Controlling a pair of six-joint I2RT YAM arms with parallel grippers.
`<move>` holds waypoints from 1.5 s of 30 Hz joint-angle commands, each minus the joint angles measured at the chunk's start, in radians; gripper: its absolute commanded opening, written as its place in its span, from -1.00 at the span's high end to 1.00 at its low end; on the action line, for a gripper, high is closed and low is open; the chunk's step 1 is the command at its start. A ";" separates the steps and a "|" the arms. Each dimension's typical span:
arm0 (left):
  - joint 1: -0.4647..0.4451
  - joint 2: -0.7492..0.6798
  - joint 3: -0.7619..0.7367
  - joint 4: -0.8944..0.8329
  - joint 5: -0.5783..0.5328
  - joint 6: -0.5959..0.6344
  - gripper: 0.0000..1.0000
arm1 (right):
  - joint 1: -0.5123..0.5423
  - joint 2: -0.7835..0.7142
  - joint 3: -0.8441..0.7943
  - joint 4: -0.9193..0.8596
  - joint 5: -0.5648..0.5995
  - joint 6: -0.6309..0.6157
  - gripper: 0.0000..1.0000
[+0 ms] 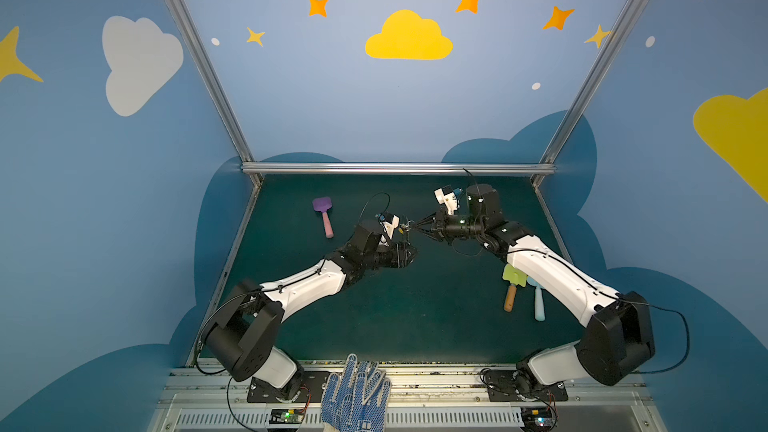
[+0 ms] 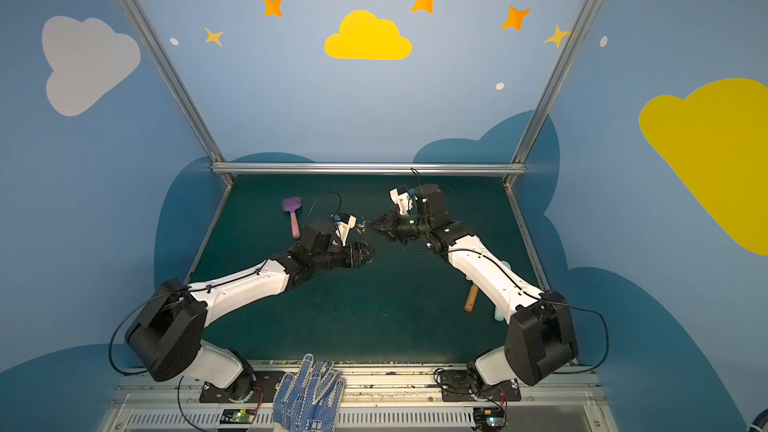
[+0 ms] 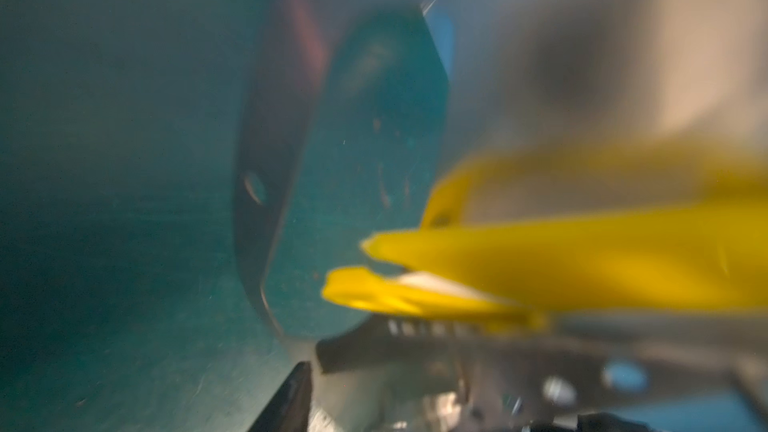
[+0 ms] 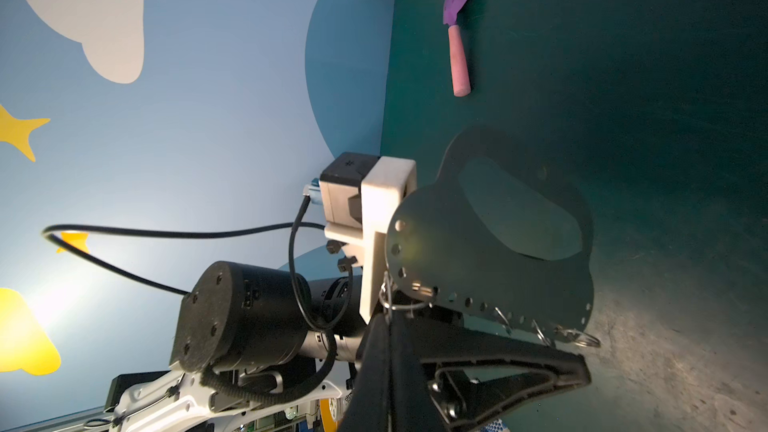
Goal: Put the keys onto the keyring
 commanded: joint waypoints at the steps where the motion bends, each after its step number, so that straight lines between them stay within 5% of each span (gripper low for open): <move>1: -0.007 -0.006 0.020 0.005 -0.039 0.002 -0.23 | 0.000 -0.031 0.029 -0.003 0.003 0.004 1.00; 3: -0.018 -0.015 0.021 -0.006 -0.081 0.006 -0.41 | 0.000 -0.035 0.027 -0.009 0.011 0.004 1.00; 6: -0.033 -0.023 0.023 -0.029 -0.159 0.012 -0.38 | 0.001 -0.040 0.019 0.003 0.017 0.014 1.00; 12: -0.035 -0.011 0.031 -0.025 -0.145 0.014 0.57 | 0.005 -0.035 0.021 -0.010 0.023 0.008 1.00; 16: -0.034 -0.003 0.039 -0.012 -0.028 0.002 0.93 | -0.007 -0.015 0.026 -0.045 0.057 -0.004 0.91; 20: -0.032 0.016 0.045 0.001 0.098 -0.049 0.93 | -0.024 0.025 0.084 -0.149 0.075 -0.089 0.49; 28: 0.005 0.030 -0.045 0.262 0.241 -0.268 0.93 | -0.084 -0.080 0.000 -0.258 0.170 -0.211 0.38; 33: 0.022 0.036 -0.061 0.376 0.288 -0.353 0.93 | -0.106 -0.177 -0.149 -0.155 0.176 -0.213 0.24; 45: 0.021 0.019 -0.067 0.487 0.368 -0.416 0.93 | -0.124 -0.126 -0.312 0.324 -0.051 -0.091 0.19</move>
